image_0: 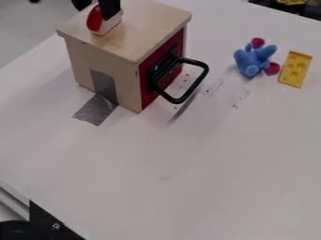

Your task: Move the red thing to the lower side of the table

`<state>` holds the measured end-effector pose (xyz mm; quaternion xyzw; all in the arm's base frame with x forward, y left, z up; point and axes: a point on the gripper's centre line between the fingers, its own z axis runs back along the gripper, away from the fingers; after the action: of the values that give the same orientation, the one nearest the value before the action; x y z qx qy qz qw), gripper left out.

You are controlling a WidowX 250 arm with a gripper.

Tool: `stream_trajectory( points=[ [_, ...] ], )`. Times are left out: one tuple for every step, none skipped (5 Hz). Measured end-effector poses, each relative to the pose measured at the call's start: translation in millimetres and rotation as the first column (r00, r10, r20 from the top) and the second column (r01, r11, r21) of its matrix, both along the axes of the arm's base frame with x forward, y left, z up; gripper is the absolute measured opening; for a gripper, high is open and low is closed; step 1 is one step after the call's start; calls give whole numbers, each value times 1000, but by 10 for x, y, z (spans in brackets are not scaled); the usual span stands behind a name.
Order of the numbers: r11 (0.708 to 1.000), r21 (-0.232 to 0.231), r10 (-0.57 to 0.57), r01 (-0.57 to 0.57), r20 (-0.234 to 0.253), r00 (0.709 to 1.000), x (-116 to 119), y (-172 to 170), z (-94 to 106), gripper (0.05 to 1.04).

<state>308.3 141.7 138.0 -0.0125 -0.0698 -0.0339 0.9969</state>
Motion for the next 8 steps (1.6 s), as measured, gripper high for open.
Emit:
stream_trajectory(
  points=[
    [1000,4,10,-10,-18,1000,60,-59,-166,995],
    [999,44,21,-19,-50,999,126,-66,-313,967],
    [996,81,47,-44,-42,998,167,-5,-313,693],
    [993,105,63,-57,-53,997,148,23,-308,565],
    [993,96,71,-64,-69,995,45,-30,-222,565],
    [993,87,83,-82,-11,996,-267,-159,141,565],
    [996,48,78,-78,0,997,-744,-290,239,565],
    [997,11,75,-75,9,997,-1250,-385,157,564]
  ],
)
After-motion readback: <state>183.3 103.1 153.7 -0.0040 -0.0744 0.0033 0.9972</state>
